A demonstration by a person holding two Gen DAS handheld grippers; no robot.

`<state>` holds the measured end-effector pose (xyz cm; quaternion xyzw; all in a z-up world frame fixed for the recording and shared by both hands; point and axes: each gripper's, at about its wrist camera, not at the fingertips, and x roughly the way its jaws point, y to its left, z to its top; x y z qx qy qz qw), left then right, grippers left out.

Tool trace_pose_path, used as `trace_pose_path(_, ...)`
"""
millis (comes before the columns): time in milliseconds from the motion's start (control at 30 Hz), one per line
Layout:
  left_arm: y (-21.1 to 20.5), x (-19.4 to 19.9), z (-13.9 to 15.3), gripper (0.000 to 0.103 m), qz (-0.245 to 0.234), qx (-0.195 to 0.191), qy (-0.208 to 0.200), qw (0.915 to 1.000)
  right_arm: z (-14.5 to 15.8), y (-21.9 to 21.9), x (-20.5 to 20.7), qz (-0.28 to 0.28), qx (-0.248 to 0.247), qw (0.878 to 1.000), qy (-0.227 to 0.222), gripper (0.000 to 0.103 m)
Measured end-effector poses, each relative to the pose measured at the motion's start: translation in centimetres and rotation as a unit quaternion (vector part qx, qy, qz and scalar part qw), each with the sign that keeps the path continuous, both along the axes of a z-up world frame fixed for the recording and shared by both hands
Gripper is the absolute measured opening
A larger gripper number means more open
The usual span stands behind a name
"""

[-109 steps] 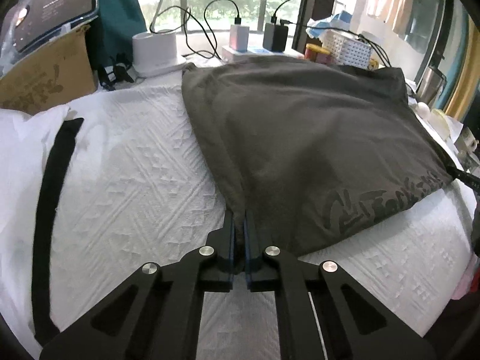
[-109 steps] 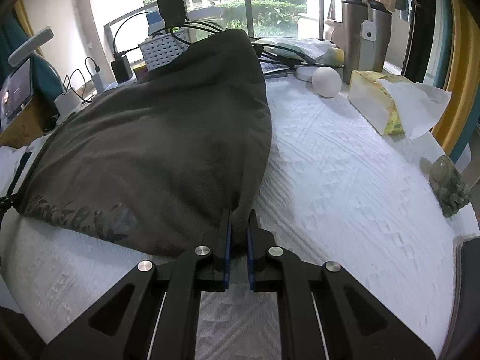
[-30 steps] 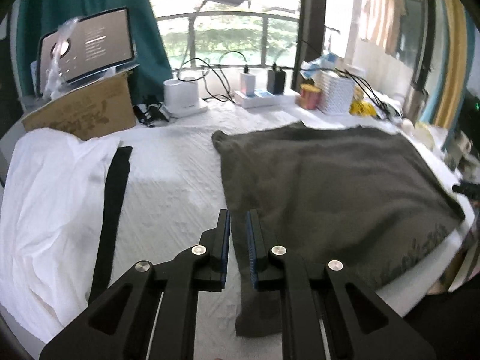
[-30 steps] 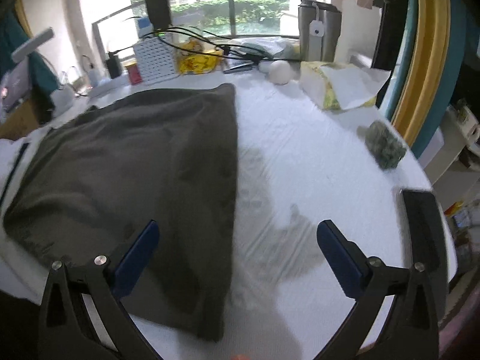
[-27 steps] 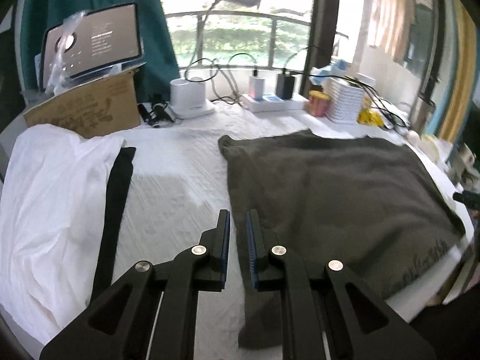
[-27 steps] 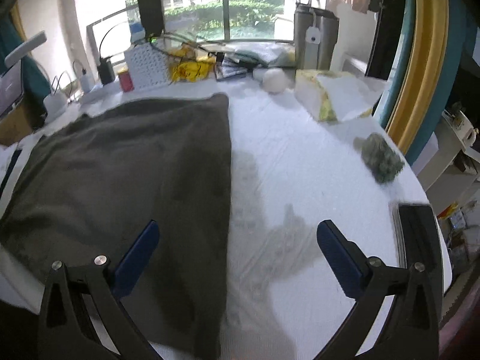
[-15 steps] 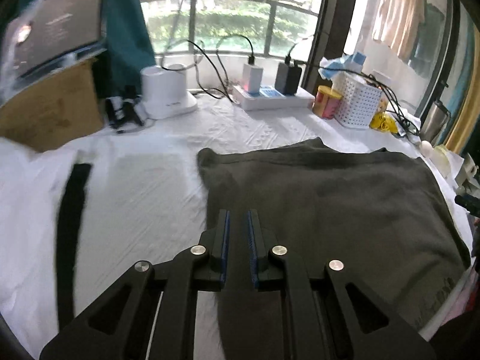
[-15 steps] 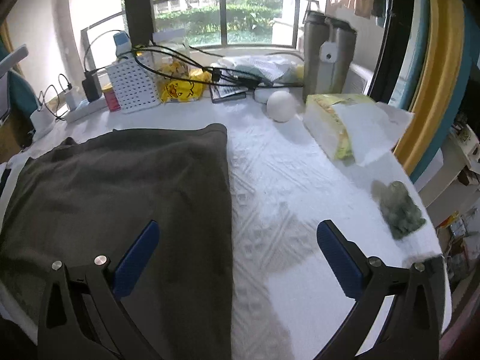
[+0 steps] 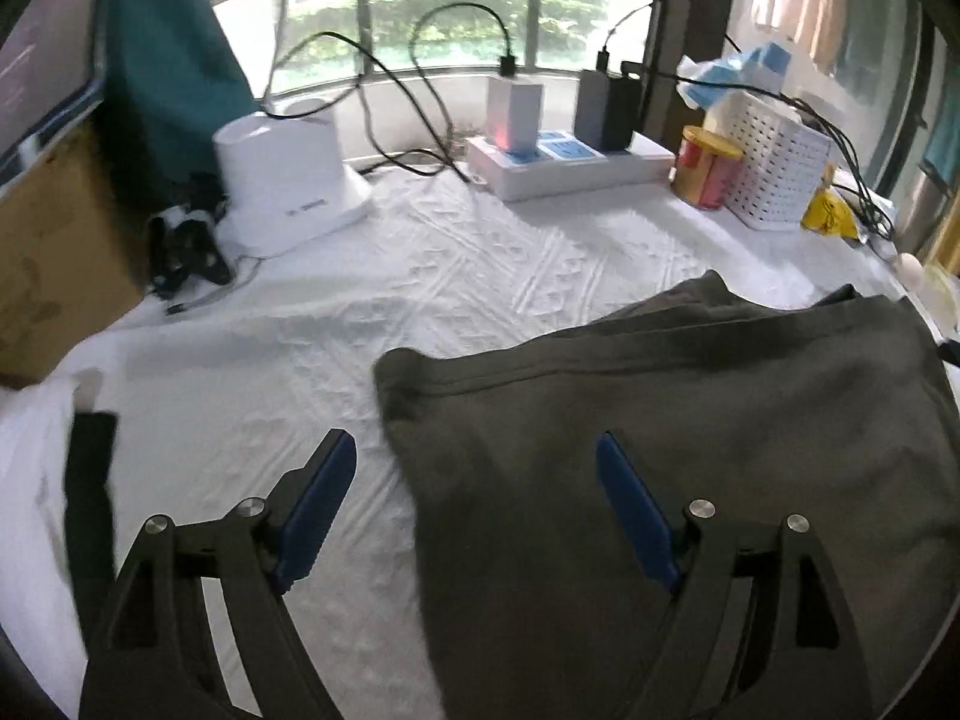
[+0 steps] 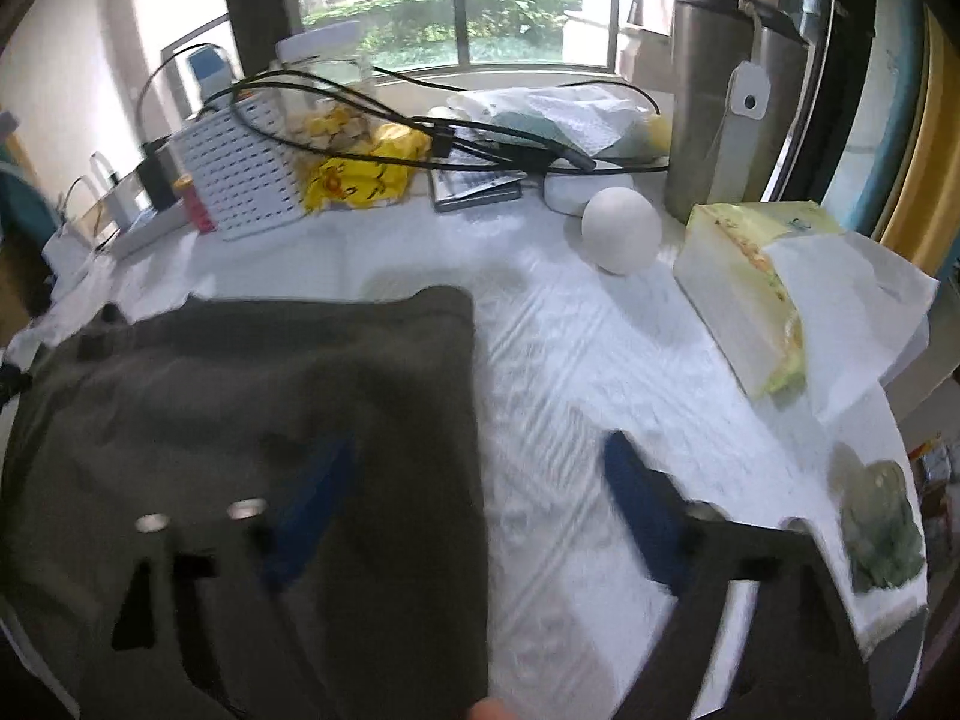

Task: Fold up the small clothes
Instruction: 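Open both grippers and move them to the folded shirt edge, then grasp the folded shirt edge with both grippers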

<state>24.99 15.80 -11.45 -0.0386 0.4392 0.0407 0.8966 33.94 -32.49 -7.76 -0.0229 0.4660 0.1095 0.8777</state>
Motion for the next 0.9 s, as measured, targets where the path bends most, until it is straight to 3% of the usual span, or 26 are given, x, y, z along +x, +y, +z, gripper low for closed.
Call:
trace_pose_path(133,0.1,1.0,-1.3,0.077,-0.004,0.002,0.025,0.9997,-0.5,0.7,1.2,0.012,0.009,1.000,0.001,0.073)
trace_pose_path(233,0.4,1.2,-1.5,0.077,-0.004,-0.002,0.021,0.9998,-0.9,1.2,2.1,0.019,0.010,1.000,0.003,0.073)
trace_pose_path(300,0.4,1.3,-1.5,0.070,-0.005,0.000,0.017,0.9998,-1.0,1.5,2.6,0.026,0.011,1.000,0.004,0.071)
trace_pose_path(400,0.3,1.7,-1.3,0.048,-0.018,-0.002,0.013,0.9998,-1.3,2.0,3.2,0.035,0.012,0.999,0.009,0.059)
trace_pose_path(467,0.1,1.9,-1.1,0.026,-0.029,-0.006,0.012,0.9995,-1.2,2.3,3.3,0.045,0.017,0.999,0.010,0.039)
trace_pose_path(567,-0.6,2.1,-1.0,0.016,-0.042,0.004,0.010,0.9991,-1.1,2.8,3.3,0.054,0.016,0.998,0.007,0.024)
trace_pose_path(733,-1.2,1.7,0.4,0.013,-0.046,0.023,-0.010,0.9986,-0.6,2.9,3.2,0.049,0.009,0.999,-0.008,0.006)
trace_pose_path(900,-2.1,1.5,3.4,0.013,-0.044,0.036,-0.043,0.9975,0.6,3.3,2.8,0.050,-0.019,0.998,-0.035,0.004)
